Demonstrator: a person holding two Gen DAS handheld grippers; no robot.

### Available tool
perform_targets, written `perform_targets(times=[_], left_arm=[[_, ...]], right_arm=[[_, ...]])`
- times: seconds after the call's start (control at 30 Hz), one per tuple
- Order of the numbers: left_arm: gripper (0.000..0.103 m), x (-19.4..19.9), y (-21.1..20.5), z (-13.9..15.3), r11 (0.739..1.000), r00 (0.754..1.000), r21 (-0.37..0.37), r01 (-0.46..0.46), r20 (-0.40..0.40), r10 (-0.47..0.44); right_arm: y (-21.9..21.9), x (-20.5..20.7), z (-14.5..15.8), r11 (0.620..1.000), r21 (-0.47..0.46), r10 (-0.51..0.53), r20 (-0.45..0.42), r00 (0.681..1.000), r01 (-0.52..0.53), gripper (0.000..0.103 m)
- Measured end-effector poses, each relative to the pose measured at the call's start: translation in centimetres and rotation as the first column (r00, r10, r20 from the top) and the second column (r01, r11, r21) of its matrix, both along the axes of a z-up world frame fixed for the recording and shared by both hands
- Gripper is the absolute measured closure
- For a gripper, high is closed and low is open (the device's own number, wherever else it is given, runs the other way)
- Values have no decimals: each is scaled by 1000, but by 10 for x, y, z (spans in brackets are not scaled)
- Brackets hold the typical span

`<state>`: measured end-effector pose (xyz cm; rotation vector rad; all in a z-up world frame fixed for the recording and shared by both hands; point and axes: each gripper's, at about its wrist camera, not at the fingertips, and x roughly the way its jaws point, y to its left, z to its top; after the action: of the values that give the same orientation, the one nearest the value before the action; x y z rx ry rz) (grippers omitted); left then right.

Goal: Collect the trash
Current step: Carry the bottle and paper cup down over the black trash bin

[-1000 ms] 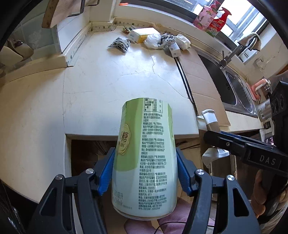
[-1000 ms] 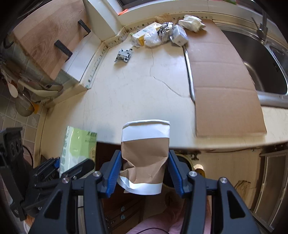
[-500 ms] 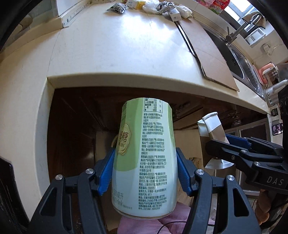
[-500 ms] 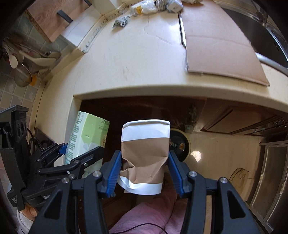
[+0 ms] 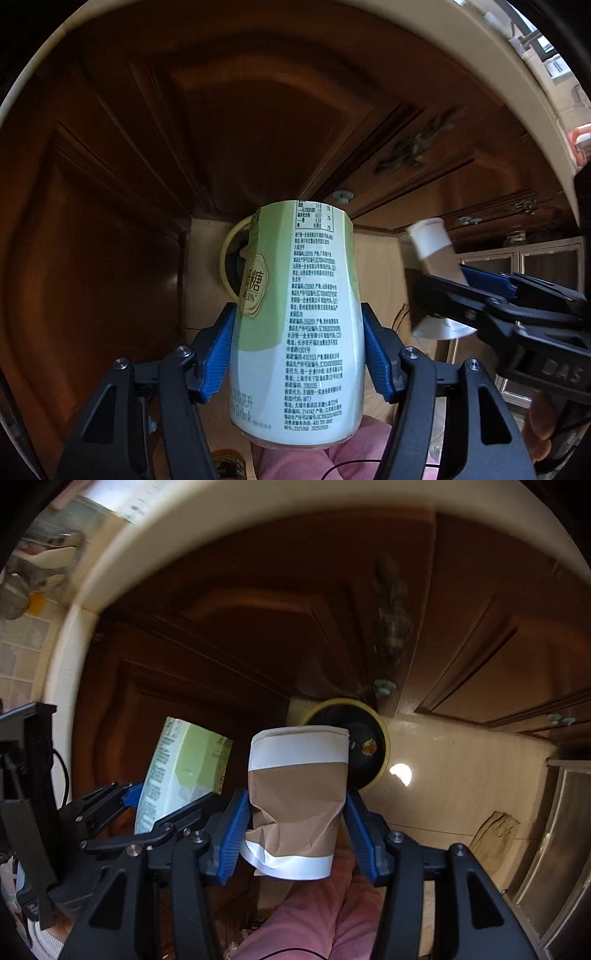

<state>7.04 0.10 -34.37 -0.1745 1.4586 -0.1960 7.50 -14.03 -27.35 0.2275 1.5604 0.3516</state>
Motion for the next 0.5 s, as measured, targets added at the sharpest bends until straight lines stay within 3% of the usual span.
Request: perform_targets(times=[0.37, 0.5], left_arm=[[41, 9, 0, -142, 993, 993, -52, 109, -37, -111], [39, 8, 4, -185, 991, 989, -19, 131, -61, -132]], right_arm=[[5, 22, -162, 999, -3, -51, -74, 996, 51, 50], [2, 23, -204, 997, 3, -82, -97, 992, 83, 44]])
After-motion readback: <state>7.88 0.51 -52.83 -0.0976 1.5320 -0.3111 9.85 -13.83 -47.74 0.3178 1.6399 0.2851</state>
